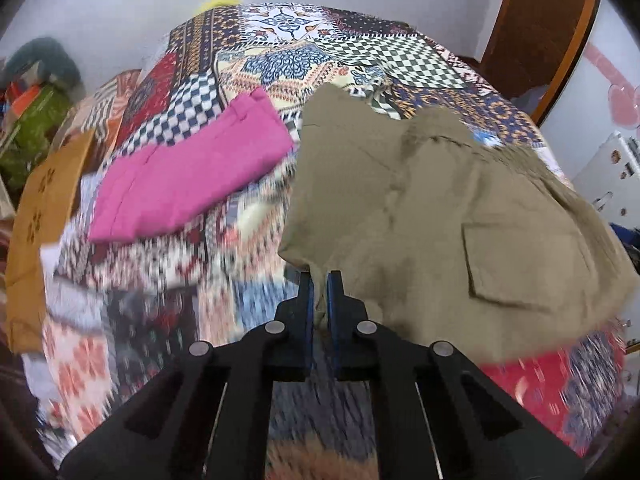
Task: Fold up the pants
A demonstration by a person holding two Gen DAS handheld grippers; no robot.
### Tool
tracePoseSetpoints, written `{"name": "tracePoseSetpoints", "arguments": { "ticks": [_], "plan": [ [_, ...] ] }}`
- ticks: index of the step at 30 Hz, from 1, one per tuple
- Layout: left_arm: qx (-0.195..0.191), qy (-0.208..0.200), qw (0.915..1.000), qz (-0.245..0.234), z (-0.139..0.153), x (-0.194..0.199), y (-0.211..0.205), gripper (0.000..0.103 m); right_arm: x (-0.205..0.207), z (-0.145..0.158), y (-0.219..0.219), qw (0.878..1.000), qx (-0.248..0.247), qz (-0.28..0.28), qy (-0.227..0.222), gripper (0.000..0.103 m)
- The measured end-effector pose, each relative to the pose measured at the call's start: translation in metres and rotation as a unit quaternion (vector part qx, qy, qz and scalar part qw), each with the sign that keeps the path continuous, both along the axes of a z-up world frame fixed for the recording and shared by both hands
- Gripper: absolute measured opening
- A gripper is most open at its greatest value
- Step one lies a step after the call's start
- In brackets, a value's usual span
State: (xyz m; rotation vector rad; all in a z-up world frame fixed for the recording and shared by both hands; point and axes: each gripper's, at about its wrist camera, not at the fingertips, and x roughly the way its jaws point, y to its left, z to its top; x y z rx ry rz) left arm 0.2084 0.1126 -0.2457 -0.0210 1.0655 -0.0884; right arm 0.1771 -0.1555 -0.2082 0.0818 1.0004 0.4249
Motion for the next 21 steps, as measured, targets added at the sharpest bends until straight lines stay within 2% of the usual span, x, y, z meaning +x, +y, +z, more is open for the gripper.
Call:
{"name": "tracePoseSetpoints", "arguments": {
  "ticks": [4, 9, 12, 16, 21],
  "plan": [
    [-0.03, -0.002, 0.9995, 0.008, 0.002, -0.038, -0.001, 0.005, -0.001, 0.012, 0.008, 1.0, -0.007, 0.006, -0.02, 0.071],
    [-0.047, -0.005, 0.9986, 0.023, 0.005, -0.068, 0.004, 0.005, 0.004, 0.025, 0.022, 0.998, -0.038, 0.004, -0.05, 0.071],
    [-0.037, -0.003, 0.9985, 0.041, 0.004, -0.077, 0.014, 0.005, 0.006, 0.035, 0.03, 0.997, -0.044, 0.002, -0.067, 0.071],
    [-0.042, 0.014, 0.9965, 0.071, -0.005, -0.082, 0.035, 0.005, 0.009, 0.049, 0.047, 0.994, -0.053, 0.01, -0.093, 0.071],
    [-0.041, -0.008, 0.9967, 0.069, 0.01, -0.08, 0.037, 0.005, 0.014, 0.036, 0.08, 0.993, -0.074, 0.04, -0.082, 0.071]
  ]
}}
